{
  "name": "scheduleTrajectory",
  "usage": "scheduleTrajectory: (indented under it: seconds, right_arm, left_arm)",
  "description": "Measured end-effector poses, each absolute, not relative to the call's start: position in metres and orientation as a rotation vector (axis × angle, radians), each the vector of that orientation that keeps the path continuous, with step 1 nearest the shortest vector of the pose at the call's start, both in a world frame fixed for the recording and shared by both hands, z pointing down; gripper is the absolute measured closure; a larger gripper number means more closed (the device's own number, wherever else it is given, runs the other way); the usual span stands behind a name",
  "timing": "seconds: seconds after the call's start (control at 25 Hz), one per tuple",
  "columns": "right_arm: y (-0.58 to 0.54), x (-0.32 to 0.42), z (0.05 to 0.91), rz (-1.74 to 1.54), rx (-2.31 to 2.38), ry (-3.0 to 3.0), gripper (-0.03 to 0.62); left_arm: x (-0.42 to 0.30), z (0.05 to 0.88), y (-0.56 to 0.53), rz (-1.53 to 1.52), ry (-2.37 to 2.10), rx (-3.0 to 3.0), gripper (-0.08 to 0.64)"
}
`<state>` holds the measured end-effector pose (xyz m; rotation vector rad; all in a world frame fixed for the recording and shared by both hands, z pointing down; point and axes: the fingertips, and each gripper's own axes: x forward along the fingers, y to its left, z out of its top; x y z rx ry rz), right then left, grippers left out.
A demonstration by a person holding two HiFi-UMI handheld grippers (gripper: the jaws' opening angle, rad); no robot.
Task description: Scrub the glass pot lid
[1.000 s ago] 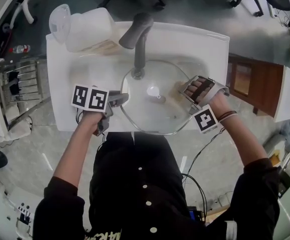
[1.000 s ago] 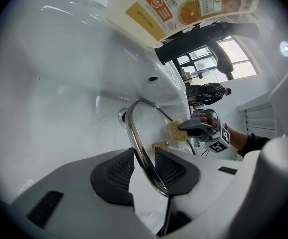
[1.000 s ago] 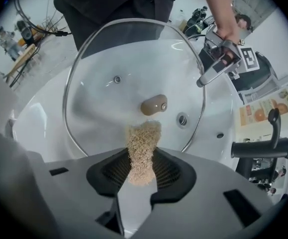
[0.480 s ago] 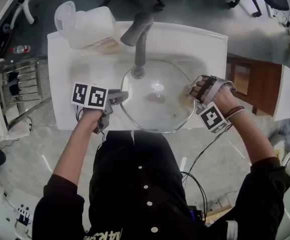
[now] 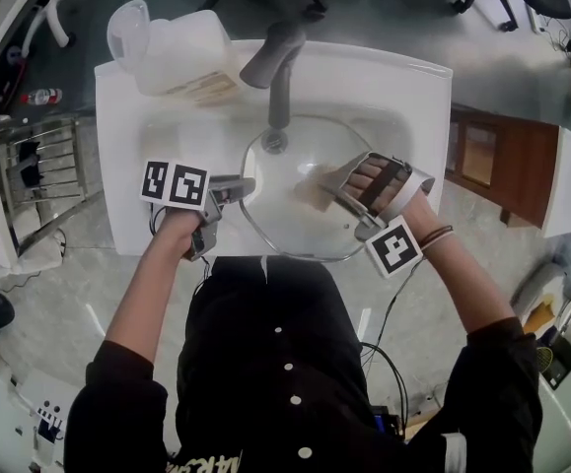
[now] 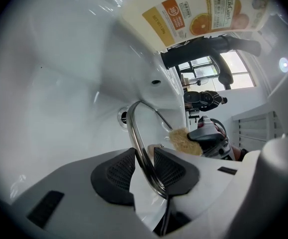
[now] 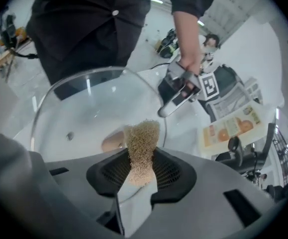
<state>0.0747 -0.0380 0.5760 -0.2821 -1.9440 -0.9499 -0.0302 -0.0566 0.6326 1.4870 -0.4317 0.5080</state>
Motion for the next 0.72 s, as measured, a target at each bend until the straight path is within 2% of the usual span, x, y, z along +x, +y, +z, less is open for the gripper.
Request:
scheduleTrajectory:
  seconds: [0.28,0.72]
  right_arm:
    - [-0.019,0.003,0.585,-0.955,-0.117,-2.077,0.449]
    - [-0.010,-0.006,0.597,-0.917,-0.180,-2.075,0.451]
  left_arm:
    - [-0.030,0.632,-0.059,0.456,-0.427,1.452,0.433]
    - [-0.031,0.634,-0.059,0.420,-0.449,1.405,0.443]
